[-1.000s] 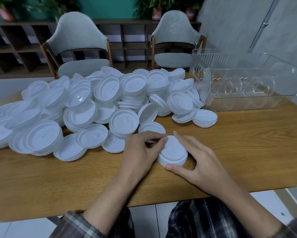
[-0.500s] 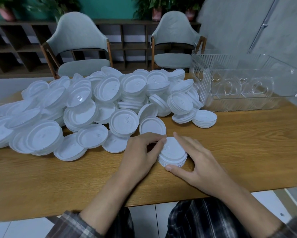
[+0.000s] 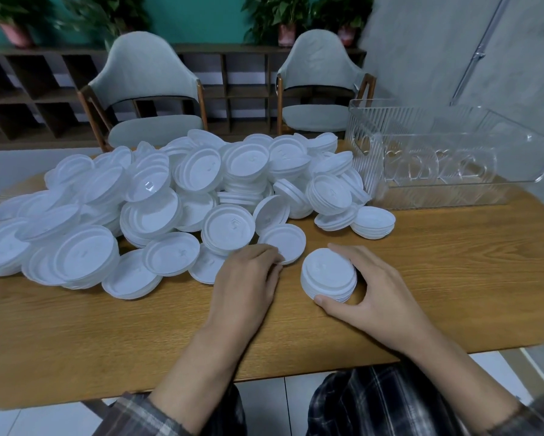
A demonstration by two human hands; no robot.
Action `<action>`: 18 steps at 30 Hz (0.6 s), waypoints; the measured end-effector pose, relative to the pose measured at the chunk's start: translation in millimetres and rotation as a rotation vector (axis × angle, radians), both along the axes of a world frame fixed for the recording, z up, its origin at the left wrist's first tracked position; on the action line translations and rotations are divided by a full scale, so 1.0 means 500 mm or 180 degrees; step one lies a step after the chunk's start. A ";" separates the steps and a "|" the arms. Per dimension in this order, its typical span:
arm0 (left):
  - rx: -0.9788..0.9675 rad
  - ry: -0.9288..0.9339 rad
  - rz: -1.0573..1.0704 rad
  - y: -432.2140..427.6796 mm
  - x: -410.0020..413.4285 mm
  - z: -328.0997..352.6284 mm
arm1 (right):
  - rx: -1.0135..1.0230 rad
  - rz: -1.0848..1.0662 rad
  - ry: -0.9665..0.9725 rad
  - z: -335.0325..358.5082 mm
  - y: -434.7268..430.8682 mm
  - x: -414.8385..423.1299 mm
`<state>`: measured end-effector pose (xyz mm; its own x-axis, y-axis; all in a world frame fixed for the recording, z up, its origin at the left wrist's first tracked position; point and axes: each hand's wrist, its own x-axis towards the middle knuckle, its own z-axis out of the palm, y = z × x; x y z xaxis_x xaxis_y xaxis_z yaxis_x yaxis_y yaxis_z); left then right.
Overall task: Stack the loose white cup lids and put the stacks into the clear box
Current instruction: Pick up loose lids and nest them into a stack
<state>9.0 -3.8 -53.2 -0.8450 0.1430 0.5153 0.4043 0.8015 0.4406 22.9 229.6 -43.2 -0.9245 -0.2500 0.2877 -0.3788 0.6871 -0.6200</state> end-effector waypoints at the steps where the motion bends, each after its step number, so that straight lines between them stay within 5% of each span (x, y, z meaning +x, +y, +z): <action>1: 0.0028 0.0002 0.0006 -0.001 -0.001 0.001 | -0.0008 -0.0006 -0.0001 0.001 0.000 -0.004; 11: 0.1954 -0.0220 -0.0344 0.008 0.020 0.040 | -0.0108 0.0164 -0.0099 0.008 -0.002 -0.026; 18: 0.2332 -0.0645 -0.0334 0.006 0.014 0.039 | -0.0394 0.0462 -0.0231 0.011 -0.020 -0.035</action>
<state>16.2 -0.6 -33.5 -0.9340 -0.0906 0.3457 0.3167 0.2382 0.9181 5.3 219.5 -37.8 -0.9008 -0.3490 0.2586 -0.4196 0.5455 -0.7255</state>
